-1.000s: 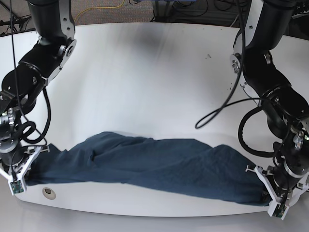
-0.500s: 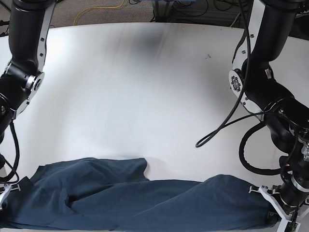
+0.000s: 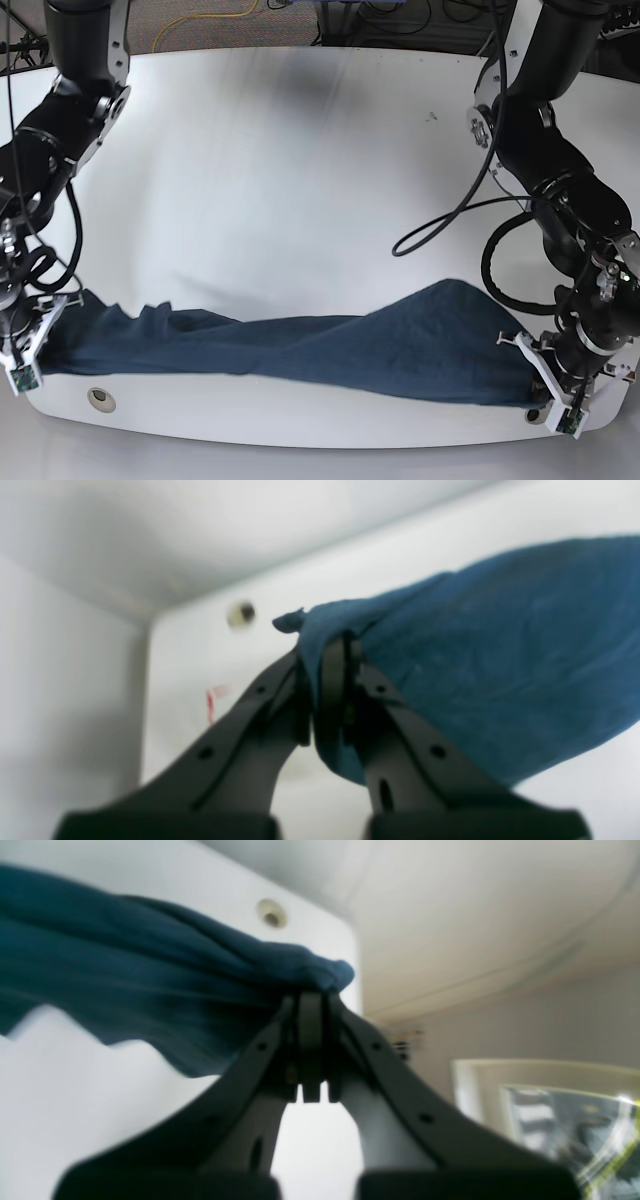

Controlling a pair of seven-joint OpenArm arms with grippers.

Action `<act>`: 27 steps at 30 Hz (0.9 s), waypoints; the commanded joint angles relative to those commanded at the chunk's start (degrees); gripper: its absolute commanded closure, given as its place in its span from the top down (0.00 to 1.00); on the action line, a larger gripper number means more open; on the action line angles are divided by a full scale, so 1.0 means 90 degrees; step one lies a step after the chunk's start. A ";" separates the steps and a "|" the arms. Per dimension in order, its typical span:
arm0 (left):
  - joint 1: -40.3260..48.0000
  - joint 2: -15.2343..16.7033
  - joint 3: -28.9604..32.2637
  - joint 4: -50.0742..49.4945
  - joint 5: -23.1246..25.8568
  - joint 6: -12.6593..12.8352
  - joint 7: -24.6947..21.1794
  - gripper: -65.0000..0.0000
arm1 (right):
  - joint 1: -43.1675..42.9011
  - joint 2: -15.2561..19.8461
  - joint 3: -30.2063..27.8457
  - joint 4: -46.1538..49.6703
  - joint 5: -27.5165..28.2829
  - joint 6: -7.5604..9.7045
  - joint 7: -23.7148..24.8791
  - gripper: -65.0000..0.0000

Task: Fold the T-shirt properly
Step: 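Lift the shirt with both grippers, stretching it between them, then lay the shirt flat on the table and open both grippers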

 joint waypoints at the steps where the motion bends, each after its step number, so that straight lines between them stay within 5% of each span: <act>1: 0.0137 -0.0010 0.0000 0.0000 0.0000 -0.0010 0.0000 0.00 | -0.0215 -0.0117 0.0107 0.0020 0.0000 0.0000 0.0000 0.00; 11: 0.1680 -0.0703 0.0000 0.0147 0.0000 -0.0029 0.0239 0.00 | -0.1993 -0.1065 0.0742 0.0020 -0.0010 0.0000 0.0215 0.00; 27: 0.3536 -0.1827 0.0029 0.0264 0.0029 -0.0029 0.0239 0.00 | -0.3663 -0.1602 0.0869 0.0000 -0.0049 0.0000 0.0645 0.00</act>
